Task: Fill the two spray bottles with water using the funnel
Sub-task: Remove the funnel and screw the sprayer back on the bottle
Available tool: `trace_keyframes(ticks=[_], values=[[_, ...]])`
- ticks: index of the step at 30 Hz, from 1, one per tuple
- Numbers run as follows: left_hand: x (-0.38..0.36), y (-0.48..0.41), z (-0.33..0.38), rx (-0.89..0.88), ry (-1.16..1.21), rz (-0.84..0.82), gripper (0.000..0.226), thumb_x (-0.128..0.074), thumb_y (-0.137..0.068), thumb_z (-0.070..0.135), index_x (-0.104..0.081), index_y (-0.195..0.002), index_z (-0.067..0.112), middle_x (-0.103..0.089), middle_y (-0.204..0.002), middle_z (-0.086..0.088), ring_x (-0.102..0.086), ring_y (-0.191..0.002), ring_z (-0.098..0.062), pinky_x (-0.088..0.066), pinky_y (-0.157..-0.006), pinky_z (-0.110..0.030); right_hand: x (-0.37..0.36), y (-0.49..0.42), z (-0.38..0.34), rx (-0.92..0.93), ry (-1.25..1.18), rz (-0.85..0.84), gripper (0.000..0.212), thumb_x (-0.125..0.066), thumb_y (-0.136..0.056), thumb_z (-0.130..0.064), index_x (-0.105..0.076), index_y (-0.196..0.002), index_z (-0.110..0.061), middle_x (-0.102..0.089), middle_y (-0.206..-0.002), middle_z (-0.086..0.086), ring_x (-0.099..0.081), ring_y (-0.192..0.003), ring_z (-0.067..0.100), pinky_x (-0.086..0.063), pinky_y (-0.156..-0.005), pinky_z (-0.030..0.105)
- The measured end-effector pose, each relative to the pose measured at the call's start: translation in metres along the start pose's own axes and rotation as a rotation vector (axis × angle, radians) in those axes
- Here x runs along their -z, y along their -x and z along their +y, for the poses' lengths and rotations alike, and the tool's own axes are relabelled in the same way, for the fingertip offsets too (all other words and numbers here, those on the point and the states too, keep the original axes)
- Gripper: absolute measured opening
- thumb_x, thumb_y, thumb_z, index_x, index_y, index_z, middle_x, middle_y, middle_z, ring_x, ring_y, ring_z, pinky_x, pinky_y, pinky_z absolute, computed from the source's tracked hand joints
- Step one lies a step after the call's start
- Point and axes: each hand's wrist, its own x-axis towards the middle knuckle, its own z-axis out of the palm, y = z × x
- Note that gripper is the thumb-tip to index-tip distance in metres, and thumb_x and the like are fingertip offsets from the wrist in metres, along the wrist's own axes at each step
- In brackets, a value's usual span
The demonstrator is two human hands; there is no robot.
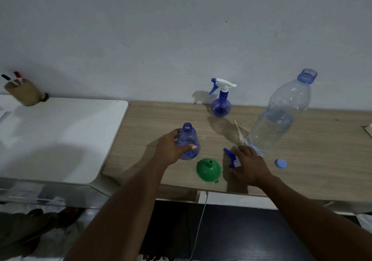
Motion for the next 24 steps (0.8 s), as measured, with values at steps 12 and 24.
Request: trace_keyframes(ticks=[12, 24], values=[[-0.001, 0.0, -0.002, 0.006, 0.02, 0.01, 0.068, -0.095, -0.066, 0.031, -0.066, -0.127, 0.023, -0.073, -0.115, 0.006, -0.07, -0.104, -0.013, -0.055, -0.098, -0.042, 0.006, -0.02, 0.002, 0.156, -0.107, 0.153, 0.033, -0.064, -0.09, -0.037, -0.066, -0.118, -0.019, -0.068, -0.11, 0.004, -0.057, -0.104, 0.022, -0.046, -0.083, 0.036], [-0.003, -0.002, -0.002, 0.022, 0.049, -0.012, 0.075, -0.093, -0.053, 0.052, -0.067, -0.12, 0.03, -0.074, -0.113, 0.008, -0.07, -0.105, -0.014, -0.055, -0.098, -0.046, 0.142, -0.04, -0.07, 0.253, -0.412, 0.346, 0.032, -0.058, -0.096, -0.043, -0.057, -0.118, -0.019, -0.067, -0.099, 0.001, -0.062, -0.084, 0.018, -0.045, -0.071, 0.031]])
